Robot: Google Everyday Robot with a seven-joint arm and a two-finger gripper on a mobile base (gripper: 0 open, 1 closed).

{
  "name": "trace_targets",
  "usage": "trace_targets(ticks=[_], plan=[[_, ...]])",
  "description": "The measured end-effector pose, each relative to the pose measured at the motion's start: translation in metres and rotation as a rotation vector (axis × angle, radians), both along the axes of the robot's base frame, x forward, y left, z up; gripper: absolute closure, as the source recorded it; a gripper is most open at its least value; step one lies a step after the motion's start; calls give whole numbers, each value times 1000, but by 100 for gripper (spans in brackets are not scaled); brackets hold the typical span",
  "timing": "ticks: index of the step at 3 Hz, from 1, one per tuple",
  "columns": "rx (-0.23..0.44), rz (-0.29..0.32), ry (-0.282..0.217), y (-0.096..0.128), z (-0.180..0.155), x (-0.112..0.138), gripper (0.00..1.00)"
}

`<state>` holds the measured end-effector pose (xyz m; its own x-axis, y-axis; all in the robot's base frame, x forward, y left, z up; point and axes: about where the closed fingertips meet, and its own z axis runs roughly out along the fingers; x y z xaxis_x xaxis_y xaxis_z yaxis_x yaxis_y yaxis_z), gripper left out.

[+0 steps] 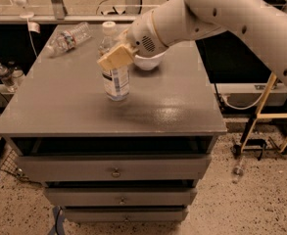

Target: Pick blue plastic bottle from white bowl and place on counter

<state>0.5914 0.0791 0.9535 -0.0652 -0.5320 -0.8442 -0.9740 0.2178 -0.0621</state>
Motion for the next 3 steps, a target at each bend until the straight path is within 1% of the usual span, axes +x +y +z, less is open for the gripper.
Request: trace_targets(ticks=[1, 2, 3], plan=[[10, -31, -19, 1, -10, 2, 100], [23, -55, -26, 2, -20, 5, 100], [21, -47, -25, 4, -19, 3, 79]])
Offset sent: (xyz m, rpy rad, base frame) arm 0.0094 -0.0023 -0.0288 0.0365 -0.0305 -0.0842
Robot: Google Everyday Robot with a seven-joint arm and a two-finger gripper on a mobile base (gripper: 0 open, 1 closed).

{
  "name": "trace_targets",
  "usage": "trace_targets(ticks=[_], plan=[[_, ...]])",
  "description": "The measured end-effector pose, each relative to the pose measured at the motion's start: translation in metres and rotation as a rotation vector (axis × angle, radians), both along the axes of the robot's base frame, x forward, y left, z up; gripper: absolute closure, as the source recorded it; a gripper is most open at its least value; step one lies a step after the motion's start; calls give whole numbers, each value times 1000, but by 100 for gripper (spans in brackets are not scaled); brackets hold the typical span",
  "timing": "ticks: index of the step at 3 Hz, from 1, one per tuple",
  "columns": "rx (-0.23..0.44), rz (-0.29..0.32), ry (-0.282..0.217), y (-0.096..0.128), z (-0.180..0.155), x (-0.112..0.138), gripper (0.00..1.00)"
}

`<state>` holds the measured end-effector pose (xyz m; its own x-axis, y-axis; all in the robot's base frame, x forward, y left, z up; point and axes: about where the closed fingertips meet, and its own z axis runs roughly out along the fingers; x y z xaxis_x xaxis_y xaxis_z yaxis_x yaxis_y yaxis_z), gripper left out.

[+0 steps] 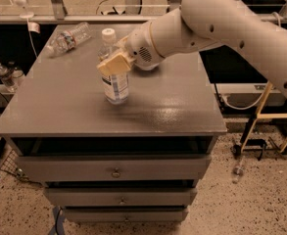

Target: Pick blue plastic bottle from white bowl and place on counter

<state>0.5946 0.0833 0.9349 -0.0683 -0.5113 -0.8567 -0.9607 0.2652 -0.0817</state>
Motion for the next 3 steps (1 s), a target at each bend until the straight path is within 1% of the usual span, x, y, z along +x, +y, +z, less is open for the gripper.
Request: trace_targets(ticks=[1, 2, 3], plan=[[0, 3, 0, 2, 0, -1, 56], [-1, 9, 1, 5, -1, -2, 25], [-2, 14, 1, 8, -1, -3, 0]])
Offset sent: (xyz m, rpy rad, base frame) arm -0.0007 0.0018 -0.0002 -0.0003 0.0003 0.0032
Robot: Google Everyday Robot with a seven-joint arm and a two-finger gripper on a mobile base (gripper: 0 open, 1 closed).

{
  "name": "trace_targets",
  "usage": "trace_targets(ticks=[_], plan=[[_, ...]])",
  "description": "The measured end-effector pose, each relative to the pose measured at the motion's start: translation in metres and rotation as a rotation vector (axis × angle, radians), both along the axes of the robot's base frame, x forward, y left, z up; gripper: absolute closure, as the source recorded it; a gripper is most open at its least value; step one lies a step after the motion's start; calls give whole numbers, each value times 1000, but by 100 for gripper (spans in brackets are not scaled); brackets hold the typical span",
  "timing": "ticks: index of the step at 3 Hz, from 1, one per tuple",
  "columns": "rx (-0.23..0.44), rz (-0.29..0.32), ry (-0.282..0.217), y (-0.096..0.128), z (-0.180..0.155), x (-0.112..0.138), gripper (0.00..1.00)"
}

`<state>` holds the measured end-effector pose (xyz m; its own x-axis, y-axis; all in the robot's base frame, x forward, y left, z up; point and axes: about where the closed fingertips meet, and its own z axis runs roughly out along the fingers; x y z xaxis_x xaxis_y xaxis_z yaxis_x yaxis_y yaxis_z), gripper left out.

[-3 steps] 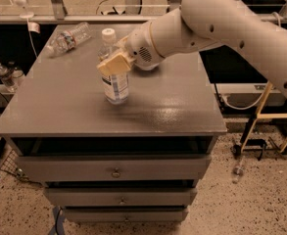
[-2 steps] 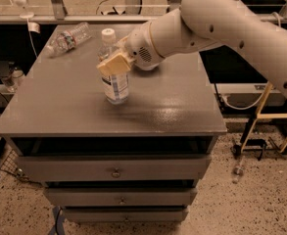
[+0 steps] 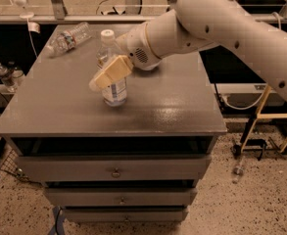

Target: Pick blue plastic bottle from white bowl and place on counter

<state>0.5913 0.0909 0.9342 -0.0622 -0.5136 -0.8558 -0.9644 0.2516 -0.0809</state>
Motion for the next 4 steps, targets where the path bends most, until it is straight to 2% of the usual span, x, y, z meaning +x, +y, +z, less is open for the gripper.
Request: trace_targets(ticks=[1, 2, 3, 4], plan=[[-7, 0, -1, -3, 0, 1, 0], [-107, -6, -16, -47, 2, 8, 0], [-205, -45, -41, -115, 6, 21, 0], [-276, -104, -37, -172, 3, 29, 0]])
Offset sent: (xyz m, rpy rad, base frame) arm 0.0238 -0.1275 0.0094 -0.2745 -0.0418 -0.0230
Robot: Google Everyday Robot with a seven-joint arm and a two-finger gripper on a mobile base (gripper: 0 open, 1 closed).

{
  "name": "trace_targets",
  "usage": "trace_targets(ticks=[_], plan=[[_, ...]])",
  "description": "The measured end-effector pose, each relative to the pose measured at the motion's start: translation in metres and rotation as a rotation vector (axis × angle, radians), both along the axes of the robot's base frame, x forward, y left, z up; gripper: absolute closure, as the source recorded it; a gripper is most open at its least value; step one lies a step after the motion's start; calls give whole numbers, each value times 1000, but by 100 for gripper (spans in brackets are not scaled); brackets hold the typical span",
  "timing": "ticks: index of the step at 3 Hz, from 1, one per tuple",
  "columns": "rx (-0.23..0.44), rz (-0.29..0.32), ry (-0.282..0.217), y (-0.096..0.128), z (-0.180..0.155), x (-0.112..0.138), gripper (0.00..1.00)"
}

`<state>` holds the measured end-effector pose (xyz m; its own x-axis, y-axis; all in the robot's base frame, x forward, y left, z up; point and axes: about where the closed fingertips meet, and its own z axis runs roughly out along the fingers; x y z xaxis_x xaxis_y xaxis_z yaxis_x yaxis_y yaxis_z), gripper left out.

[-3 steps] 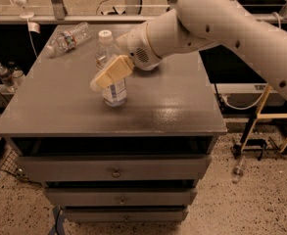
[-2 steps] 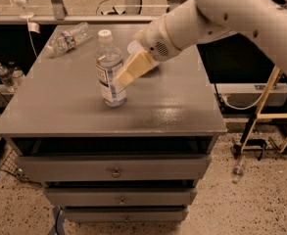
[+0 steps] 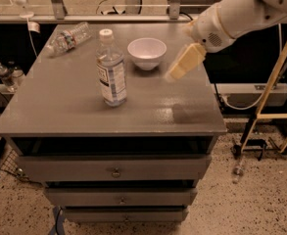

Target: Pick blue plastic bottle from white bowl and place on counter

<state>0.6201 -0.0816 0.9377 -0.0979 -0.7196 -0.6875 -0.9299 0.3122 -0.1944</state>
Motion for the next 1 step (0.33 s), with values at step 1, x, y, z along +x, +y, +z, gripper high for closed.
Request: trace_targets(ticks=[1], plan=[[-54, -96, 31, -49, -8, 3, 0]])
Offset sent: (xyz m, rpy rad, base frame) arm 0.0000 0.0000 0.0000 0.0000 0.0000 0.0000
